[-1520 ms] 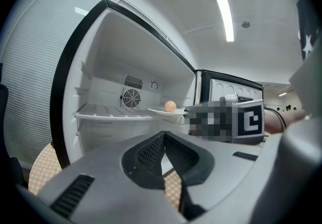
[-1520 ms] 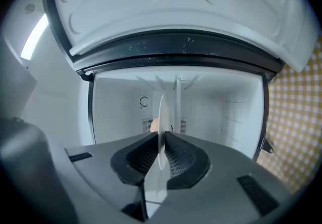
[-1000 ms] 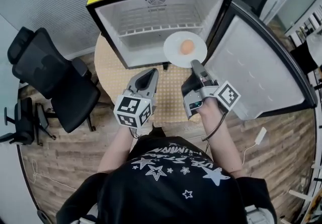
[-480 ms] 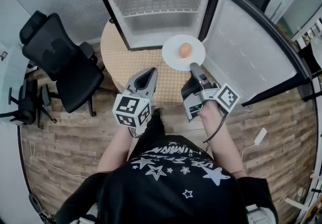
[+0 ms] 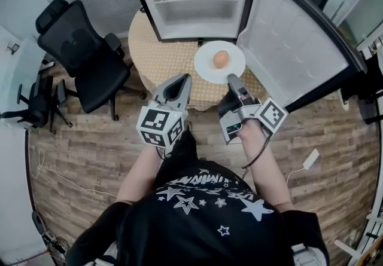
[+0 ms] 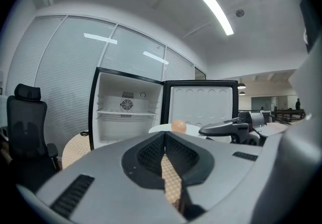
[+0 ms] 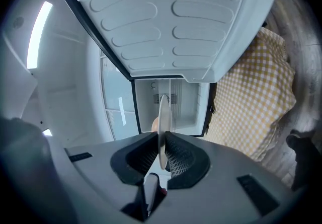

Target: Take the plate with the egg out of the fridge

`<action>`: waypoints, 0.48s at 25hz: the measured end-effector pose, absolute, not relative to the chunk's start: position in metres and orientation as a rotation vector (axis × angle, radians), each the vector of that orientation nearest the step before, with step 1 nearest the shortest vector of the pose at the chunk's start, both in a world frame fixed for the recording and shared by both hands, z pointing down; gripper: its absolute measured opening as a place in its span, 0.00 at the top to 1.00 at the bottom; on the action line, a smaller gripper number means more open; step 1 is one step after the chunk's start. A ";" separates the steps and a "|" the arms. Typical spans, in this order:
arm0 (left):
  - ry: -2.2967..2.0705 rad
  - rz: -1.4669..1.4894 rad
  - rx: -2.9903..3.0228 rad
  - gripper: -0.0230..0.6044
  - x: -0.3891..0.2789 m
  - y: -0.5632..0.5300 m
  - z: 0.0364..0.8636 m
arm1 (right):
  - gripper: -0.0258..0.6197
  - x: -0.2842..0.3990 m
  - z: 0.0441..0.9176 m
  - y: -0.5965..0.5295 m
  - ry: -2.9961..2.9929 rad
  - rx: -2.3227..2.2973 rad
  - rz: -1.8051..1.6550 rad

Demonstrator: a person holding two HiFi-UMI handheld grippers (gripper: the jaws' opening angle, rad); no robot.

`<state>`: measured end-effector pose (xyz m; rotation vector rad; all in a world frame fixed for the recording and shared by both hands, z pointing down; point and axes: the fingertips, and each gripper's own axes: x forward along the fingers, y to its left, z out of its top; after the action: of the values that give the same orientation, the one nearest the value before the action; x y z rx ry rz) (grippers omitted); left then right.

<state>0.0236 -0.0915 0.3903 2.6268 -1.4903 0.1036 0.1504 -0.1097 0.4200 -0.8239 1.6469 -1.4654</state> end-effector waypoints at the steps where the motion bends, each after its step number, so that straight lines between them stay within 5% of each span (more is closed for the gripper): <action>1: -1.486 0.105 2.629 0.95 0.026 -0.092 0.388 | 0.88 0.150 0.420 -0.111 1.643 -0.820 -1.470; 12: -1.478 0.118 2.602 0.95 0.016 -0.086 0.391 | 0.88 0.151 0.419 -0.105 1.637 -0.828 -1.464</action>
<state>0.0161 -0.0861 0.3915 2.6019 -1.4780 0.1177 0.1509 -0.1052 0.4189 -0.8282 1.6367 -1.4637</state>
